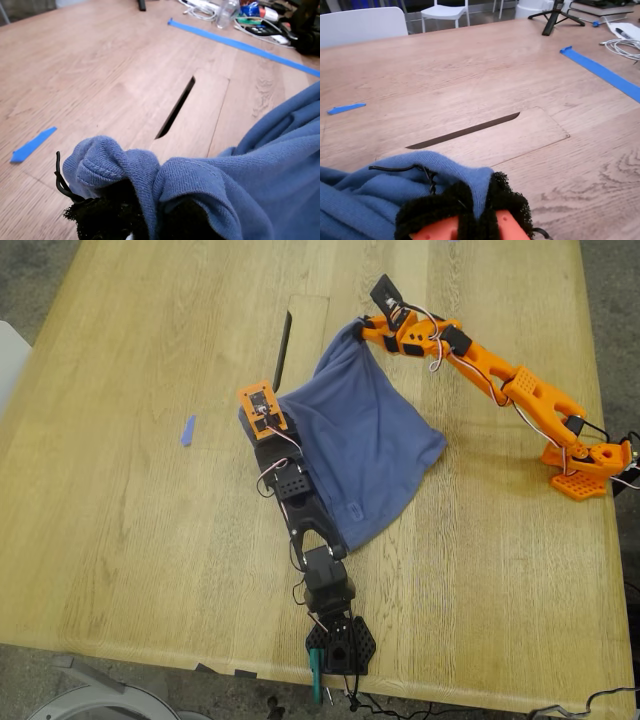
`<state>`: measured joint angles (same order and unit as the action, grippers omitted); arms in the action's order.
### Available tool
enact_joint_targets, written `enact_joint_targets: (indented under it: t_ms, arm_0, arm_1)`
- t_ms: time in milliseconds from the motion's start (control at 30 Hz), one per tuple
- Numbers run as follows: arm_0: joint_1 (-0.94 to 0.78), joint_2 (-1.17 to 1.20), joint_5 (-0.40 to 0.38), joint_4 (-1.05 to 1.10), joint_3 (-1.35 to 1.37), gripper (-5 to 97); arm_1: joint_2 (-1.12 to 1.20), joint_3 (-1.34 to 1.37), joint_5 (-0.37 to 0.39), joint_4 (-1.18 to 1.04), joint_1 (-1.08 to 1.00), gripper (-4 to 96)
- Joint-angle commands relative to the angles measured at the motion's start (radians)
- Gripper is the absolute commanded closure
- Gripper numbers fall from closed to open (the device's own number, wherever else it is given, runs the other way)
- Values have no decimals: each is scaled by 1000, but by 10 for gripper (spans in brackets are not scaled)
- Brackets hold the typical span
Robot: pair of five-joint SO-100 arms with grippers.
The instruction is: Fold a T-shirt
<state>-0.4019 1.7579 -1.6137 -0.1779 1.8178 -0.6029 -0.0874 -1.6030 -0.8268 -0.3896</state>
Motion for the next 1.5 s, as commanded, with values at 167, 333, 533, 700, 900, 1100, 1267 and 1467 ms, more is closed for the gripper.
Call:
enact_joint_targets:
  t_ms: [167,333,533,700,900,1100,1267,1467]
  arm_0:
    - [-5,287,-17,-213,-87,918]
    - [5,347,-20,-344,-87,918]
    - [35,405,-23,-485,-89,918]
    - [77,449,-26,-581,-89,918]
    - [115,526,-41,-732,-92,918]
    - [146,592,-46,-871,-101,918]
    - [199,618,-51,-974,-120,918]
    - [252,655,-61,-1103,-126,918]
  arm_1:
    - [-178,-54,8,-199,14,916]
    - [-238,-54,14,-383,37,916]
    - [-288,-54,17,-534,58,916]
    - [-322,-54,17,-626,77,916]
    - [-373,-54,18,-758,103,916]
    - [-419,-49,18,-857,127,916]
    - [-512,87,23,-857,156,916]
    - [-649,299,26,-859,192,916]
